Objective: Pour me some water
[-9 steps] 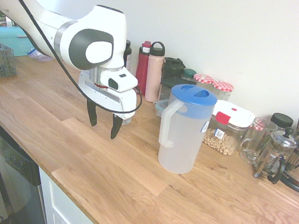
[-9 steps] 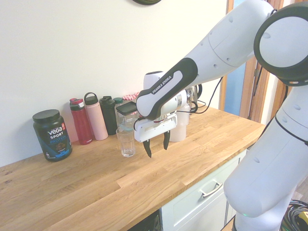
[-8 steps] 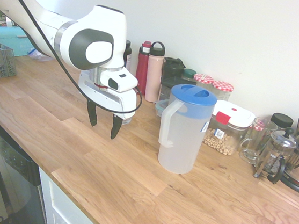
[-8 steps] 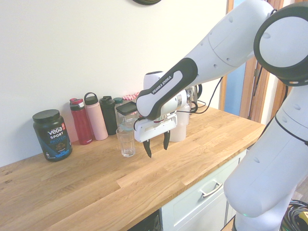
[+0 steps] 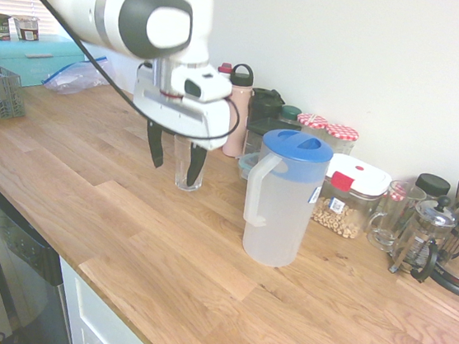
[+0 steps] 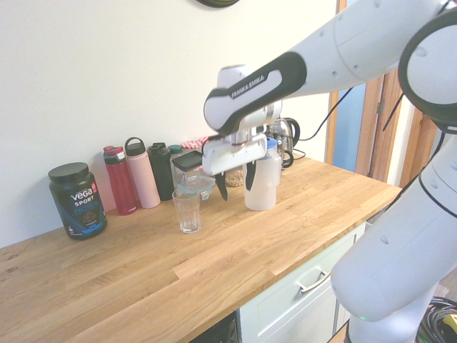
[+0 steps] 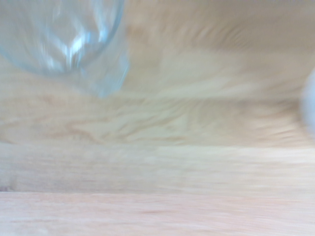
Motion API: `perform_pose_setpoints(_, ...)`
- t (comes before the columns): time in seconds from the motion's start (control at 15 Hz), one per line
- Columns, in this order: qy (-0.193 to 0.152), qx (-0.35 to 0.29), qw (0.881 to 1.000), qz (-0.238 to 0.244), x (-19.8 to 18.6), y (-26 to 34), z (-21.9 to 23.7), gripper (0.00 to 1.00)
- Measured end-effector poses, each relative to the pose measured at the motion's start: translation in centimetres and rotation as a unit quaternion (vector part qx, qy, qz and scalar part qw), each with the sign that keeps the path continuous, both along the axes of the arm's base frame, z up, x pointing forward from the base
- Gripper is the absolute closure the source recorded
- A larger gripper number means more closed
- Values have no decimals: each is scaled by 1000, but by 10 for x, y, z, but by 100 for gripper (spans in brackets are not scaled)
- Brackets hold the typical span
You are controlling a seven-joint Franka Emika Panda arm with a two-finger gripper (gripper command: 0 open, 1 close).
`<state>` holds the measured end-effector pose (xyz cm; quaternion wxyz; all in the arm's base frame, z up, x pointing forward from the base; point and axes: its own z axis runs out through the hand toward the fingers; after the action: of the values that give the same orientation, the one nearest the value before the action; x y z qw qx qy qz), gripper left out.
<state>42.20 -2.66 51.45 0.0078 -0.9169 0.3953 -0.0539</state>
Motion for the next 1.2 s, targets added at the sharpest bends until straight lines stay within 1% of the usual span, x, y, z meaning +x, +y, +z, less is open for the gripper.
perform_pose_setpoints(0.2,-17,-12,1000,7,-12,-35,72,0)
perform_pose_setpoints(0.33,-23,-16,1000,3,-19,-66,99,0)
perform_pose_setpoints(0.4,-25,-16,1000,-3,-21,-82,104,0)
perform_pose_setpoints(0.67,-13,-6,1000,-23,-24,-135,87,0)
perform_pose_setpoints(0.93,-21,-6,999,-25,1,-145,43,0)
perform_pose_setpoints(1.13,-15,0,999,-28,12,-148,10,0)
perform_pose_setpoints(1.2,-12,1,1000,-29,14,-149,3,100)
